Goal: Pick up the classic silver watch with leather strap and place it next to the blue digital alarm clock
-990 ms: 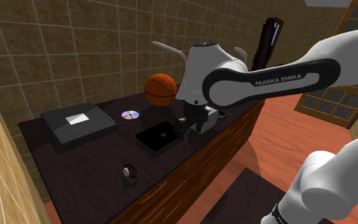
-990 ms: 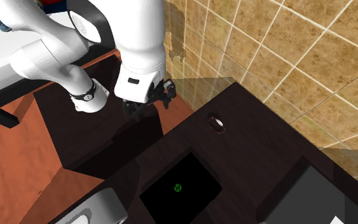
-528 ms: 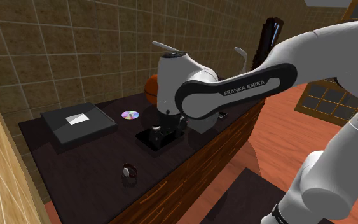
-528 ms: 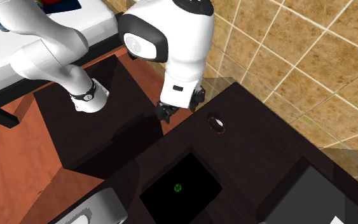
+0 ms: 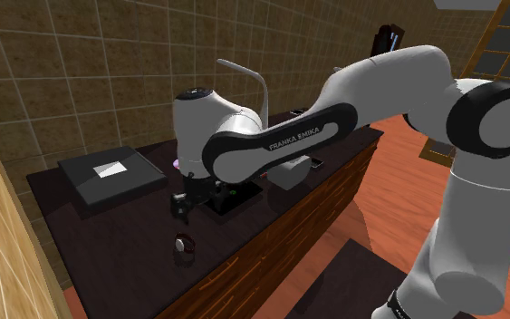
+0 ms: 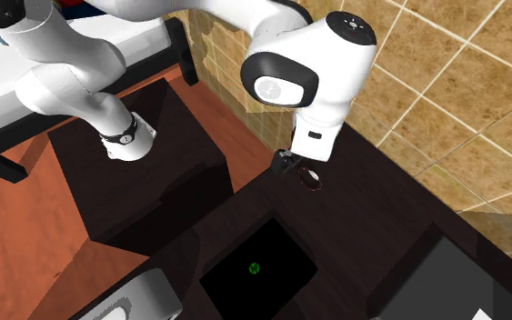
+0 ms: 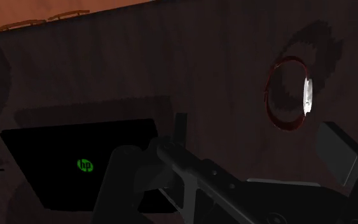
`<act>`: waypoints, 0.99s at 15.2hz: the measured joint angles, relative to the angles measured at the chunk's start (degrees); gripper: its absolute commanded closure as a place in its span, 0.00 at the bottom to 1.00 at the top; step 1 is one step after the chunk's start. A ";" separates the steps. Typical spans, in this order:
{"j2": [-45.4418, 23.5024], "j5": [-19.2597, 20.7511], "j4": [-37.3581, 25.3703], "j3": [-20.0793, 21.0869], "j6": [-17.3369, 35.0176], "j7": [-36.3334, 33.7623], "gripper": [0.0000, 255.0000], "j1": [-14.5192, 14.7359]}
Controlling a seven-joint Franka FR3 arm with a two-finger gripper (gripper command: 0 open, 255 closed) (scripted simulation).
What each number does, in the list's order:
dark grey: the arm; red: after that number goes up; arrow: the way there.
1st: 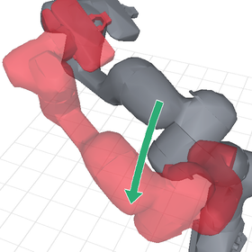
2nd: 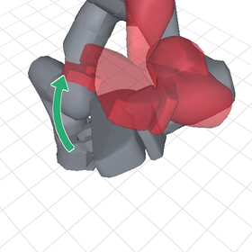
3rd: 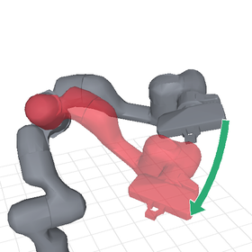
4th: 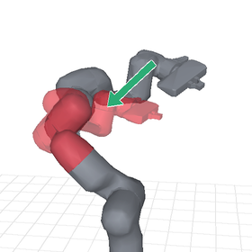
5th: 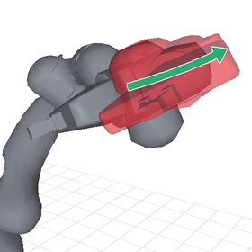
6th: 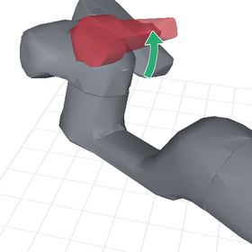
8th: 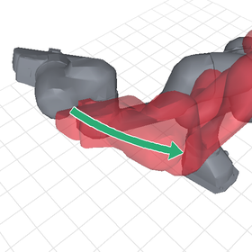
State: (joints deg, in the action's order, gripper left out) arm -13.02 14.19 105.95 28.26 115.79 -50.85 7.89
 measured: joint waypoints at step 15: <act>-17.38 7.92 -14.12 -2.13 0.85 -7.52 0.00 6.71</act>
State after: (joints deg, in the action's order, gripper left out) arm -30.39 22.11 91.82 26.13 116.64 -58.36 14.60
